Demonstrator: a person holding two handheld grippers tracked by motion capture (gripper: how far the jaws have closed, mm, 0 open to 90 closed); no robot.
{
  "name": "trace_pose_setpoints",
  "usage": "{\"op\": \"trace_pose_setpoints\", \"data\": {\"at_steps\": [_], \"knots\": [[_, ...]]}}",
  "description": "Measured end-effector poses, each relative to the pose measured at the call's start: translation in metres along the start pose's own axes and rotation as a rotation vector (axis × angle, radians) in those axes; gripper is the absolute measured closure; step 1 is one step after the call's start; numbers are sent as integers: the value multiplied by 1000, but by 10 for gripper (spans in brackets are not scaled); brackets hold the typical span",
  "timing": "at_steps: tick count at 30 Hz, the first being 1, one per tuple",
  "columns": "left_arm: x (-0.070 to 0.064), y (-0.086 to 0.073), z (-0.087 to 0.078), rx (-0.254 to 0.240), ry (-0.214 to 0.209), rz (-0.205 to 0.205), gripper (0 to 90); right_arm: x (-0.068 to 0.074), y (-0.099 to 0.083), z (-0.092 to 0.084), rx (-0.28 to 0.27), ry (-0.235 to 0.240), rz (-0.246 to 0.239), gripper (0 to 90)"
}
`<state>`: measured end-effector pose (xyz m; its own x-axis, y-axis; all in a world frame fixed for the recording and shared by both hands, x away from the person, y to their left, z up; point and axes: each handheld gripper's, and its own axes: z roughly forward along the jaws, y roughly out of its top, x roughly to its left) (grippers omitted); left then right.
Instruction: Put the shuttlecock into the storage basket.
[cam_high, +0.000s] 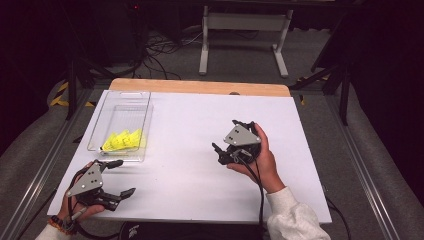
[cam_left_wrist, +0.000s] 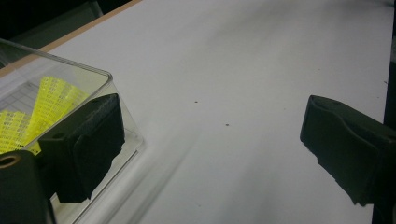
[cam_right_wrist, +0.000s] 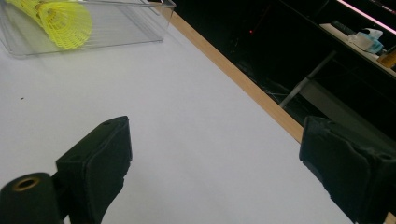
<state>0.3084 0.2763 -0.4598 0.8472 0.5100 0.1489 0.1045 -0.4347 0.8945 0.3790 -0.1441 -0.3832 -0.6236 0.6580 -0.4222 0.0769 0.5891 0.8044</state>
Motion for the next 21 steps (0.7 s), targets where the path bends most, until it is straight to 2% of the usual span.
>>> {"op": "trace_pose_setpoints", "data": {"at_steps": [3,7,10,18,21], "knots": [[0,0,0,1,2,0,72,-3,-3,-5,-12,-2,5,102],[0,1,0,-6,2,-2,71,-5,-7,-8,1,-4,11,94],[0,1,-1,-7,6,2,71,-9,-12,-12,-1,5,34,89],[1,1,0,-10,6,-1,71,-14,-24,-24,-37,10,39,68],[1,1,1,-8,5,0,71,-16,-28,-27,-31,2,35,66]]}}
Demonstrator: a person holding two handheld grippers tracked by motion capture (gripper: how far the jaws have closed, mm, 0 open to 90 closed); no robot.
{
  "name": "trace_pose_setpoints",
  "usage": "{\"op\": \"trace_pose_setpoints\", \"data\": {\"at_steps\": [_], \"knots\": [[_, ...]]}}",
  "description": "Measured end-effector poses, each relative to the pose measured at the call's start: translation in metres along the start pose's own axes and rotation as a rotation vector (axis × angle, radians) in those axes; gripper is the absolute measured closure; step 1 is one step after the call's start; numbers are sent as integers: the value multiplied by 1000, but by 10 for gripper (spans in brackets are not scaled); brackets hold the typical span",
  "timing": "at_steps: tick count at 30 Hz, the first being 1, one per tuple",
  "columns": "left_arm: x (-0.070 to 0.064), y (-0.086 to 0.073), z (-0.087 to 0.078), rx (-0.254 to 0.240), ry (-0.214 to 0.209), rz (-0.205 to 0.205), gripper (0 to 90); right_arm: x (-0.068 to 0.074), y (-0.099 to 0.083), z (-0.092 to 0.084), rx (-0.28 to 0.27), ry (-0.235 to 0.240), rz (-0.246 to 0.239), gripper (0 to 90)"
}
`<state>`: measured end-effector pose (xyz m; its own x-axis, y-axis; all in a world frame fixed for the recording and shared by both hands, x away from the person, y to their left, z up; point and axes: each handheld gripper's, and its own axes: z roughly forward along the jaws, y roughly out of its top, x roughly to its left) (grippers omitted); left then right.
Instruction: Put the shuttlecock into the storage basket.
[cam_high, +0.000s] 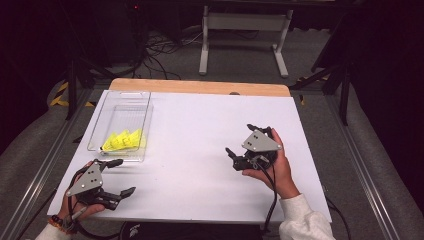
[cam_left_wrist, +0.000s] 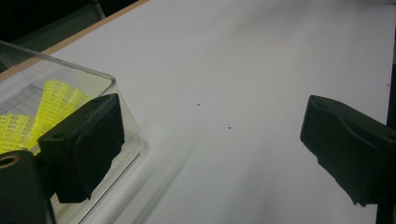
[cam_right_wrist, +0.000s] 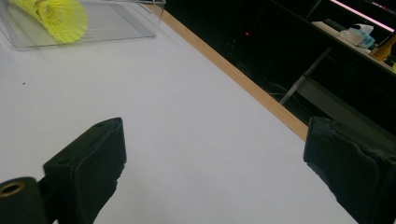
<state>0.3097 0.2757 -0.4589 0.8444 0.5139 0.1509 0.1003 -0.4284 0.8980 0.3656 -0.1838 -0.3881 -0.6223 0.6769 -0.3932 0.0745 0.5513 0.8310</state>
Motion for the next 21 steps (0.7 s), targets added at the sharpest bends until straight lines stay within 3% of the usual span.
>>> {"op": "trace_pose_setpoints", "data": {"at_steps": [15,21], "knots": [[5,1,-1,-10,11,-5,69,3,-29,-12,25,11,24,65],[6,1,-1,-17,15,-10,66,7,-44,-18,3,7,30,73]]}}
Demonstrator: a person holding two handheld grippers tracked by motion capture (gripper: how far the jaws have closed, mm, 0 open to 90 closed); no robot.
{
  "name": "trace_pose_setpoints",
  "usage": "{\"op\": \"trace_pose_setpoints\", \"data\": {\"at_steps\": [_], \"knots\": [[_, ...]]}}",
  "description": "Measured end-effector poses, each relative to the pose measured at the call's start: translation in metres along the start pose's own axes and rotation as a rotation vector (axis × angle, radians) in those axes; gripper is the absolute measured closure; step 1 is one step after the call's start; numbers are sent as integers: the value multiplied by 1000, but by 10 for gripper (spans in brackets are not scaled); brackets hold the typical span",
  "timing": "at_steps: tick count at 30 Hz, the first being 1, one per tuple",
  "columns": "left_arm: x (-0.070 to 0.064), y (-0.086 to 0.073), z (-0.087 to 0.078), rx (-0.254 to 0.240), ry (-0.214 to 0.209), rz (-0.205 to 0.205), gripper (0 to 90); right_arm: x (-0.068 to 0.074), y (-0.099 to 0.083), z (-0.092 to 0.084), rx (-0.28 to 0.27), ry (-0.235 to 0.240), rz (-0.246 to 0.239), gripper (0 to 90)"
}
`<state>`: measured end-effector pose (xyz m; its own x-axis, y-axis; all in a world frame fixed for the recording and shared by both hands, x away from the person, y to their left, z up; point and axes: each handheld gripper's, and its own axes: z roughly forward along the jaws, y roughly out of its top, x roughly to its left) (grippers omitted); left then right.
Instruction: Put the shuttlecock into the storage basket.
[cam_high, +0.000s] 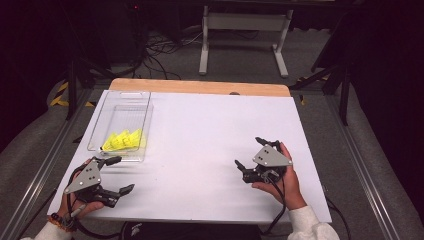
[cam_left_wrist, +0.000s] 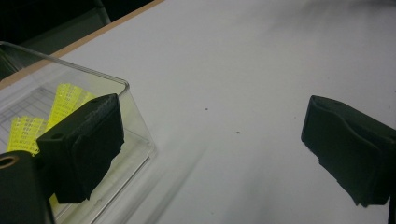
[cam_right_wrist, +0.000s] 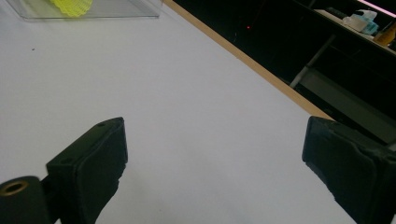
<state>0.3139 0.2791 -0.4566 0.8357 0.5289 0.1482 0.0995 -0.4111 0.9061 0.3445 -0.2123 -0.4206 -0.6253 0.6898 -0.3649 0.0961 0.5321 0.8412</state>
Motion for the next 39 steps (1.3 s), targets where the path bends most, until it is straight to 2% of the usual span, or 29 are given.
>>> {"op": "trace_pose_setpoints", "data": {"at_steps": [5,13,19,22,24,26,29,32,37,39], "knots": [[1,1,2,-2,0,-5,67,4,-15,-5,-1,-21,16,75],[3,3,6,0,6,4,63,6,-29,-13,15,-25,39,56],[2,5,7,-20,8,-1,56,10,-39,-19,28,-21,48,56],[4,6,8,-23,9,-7,53,11,-45,-24,20,-14,83,57],[4,7,9,-29,11,-7,47,13,-49,-27,28,-18,74,58],[4,8,10,-47,13,-16,36,12,-50,-28,24,-6,91,58],[6,9,10,-47,11,-22,28,14,-51,-31,16,14,87,54],[6,9,11,-39,15,-10,24,15,-50,-31,13,15,80,53],[5,8,12,-34,17,-14,25,16,-48,-31,-2,23,89,50],[5,8,11,-32,15,-12,25,17,-47,-30,2,24,79,50]]}}
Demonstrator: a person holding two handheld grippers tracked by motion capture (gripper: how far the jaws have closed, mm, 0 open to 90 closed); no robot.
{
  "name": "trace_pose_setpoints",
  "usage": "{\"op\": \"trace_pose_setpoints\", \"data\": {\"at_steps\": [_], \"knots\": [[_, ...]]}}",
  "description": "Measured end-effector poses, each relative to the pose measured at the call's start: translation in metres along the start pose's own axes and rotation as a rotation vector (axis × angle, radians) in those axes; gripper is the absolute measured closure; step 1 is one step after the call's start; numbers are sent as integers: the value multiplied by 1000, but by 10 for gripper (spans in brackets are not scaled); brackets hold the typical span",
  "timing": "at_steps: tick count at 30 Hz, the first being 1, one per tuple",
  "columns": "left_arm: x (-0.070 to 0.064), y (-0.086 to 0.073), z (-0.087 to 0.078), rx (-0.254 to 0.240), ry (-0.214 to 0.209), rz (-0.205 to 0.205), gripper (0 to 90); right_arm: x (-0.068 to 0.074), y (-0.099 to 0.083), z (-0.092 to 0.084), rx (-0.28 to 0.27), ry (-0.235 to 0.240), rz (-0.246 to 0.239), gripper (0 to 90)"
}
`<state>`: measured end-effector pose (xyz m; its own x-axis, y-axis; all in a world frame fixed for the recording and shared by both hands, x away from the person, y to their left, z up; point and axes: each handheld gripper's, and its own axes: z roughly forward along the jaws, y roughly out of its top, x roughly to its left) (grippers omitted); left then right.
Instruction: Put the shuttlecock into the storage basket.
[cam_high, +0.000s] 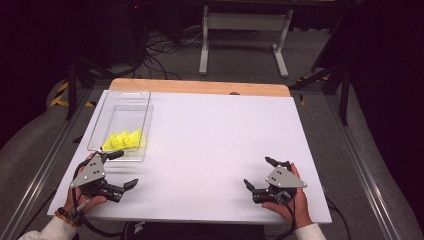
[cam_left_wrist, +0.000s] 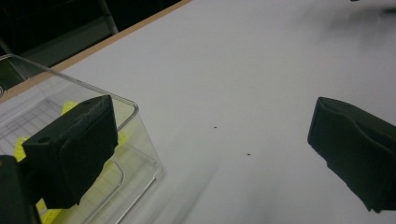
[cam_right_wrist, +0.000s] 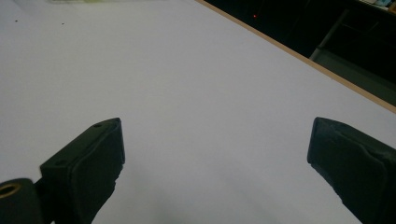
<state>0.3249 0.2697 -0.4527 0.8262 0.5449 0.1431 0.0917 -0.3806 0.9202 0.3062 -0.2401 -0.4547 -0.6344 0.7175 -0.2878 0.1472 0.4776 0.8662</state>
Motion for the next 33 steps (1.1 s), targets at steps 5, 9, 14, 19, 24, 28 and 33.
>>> {"op": "trace_pose_setpoints", "data": {"at_steps": [5,9,14,19,24,28,33], "knots": [[-1,1,2,0,-6,14,27,3,1,2,9,1,-15,50],[-1,0,1,-1,-12,10,28,4,2,0,4,-11,-14,50],[-1,0,1,-2,-16,19,28,6,3,1,11,-14,-16,50],[-1,0,2,2,-15,13,29,7,3,3,18,-12,-18,50],[-1,0,3,3,-16,18,30,6,3,3,23,-18,-22,51],[0,0,4,3,-19,15,32,6,3,3,30,-27,-28,51],[-1,-1,4,8,-15,16,34,5,3,2,21,-31,-28,53]]}}
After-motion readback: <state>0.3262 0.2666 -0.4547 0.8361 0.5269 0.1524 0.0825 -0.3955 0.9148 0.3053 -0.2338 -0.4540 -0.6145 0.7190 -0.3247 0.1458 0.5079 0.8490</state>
